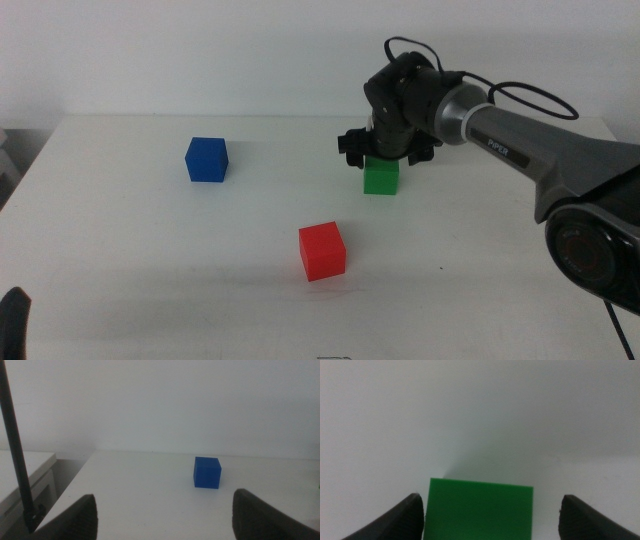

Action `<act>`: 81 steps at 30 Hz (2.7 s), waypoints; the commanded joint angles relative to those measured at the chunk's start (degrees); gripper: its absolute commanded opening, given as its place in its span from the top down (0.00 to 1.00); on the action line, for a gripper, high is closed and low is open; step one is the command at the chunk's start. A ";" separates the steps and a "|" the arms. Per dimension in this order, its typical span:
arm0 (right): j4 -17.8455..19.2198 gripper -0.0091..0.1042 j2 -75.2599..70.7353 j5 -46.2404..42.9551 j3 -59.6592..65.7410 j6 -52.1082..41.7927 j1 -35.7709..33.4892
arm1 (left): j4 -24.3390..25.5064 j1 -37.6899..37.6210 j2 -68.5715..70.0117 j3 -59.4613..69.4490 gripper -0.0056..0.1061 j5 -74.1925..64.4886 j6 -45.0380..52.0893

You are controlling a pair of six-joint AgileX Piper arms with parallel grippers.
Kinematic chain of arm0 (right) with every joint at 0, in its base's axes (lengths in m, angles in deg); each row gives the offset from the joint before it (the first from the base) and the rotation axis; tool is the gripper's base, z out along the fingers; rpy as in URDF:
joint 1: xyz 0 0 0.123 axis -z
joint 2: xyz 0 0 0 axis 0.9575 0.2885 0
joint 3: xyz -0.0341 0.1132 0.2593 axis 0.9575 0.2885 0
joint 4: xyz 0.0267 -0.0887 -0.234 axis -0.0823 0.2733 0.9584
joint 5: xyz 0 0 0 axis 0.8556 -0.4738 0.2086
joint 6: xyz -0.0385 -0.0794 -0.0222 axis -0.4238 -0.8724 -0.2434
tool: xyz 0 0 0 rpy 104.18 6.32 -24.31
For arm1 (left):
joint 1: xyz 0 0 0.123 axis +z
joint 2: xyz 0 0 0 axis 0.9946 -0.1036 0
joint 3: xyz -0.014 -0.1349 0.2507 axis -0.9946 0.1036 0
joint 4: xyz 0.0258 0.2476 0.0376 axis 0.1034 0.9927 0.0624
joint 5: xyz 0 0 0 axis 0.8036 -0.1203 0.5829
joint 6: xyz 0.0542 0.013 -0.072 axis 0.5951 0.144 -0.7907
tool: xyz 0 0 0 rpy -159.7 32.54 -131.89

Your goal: Stack red cubes first, then green, then blue cubes in a specific spot.

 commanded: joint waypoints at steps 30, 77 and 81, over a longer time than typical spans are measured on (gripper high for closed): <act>8.41 0.93 -30.55 -2.28 24.09 6.17 -17.61 | -0.43 -0.16 0.96 -0.16 0.15 4.35 -0.56; 9.92 0.38 -22.00 -2.44 24.98 12.43 -20.67 | -0.43 -0.16 0.96 -0.16 0.15 4.35 -0.56; 10.09 0.20 -22.19 -2.52 24.93 12.58 -20.67 | -0.43 -0.16 0.96 -0.16 0.15 4.35 -0.56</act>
